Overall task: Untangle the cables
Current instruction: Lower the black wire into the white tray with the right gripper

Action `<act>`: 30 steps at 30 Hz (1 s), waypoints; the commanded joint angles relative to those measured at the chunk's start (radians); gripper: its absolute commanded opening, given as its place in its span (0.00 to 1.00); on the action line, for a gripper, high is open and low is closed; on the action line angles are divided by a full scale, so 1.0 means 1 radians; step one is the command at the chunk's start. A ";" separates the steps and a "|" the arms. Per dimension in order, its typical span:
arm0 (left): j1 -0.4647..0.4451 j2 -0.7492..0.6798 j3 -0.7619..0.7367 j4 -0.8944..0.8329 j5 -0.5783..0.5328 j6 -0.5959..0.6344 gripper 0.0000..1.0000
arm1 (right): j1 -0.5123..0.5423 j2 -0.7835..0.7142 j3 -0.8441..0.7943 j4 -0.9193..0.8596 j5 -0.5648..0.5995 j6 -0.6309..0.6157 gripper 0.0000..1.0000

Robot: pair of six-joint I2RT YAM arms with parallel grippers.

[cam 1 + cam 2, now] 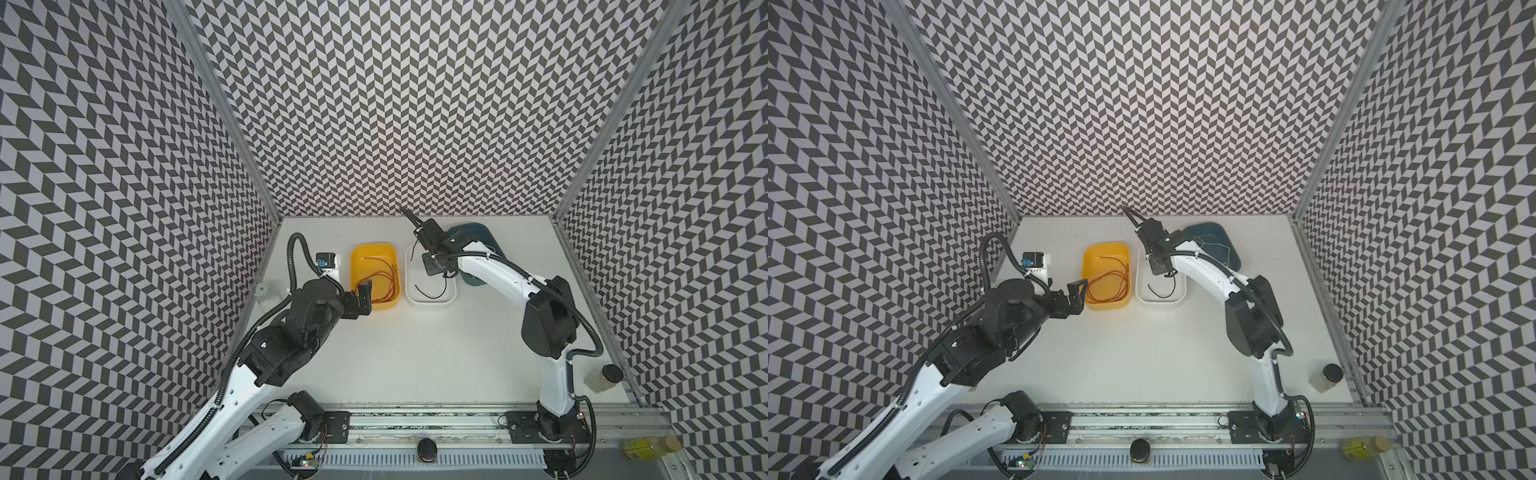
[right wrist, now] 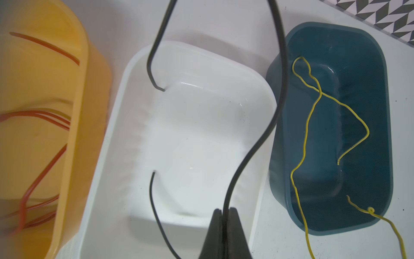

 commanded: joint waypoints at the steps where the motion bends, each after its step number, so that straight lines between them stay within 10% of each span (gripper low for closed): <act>1: -0.006 -0.024 -0.043 -0.010 -0.028 -0.016 1.00 | -0.005 0.040 0.028 -0.020 0.004 0.003 0.00; 30: -0.006 0.011 -0.052 0.002 -0.053 0.045 1.00 | -0.023 0.132 -0.047 -0.004 -0.163 -0.004 0.00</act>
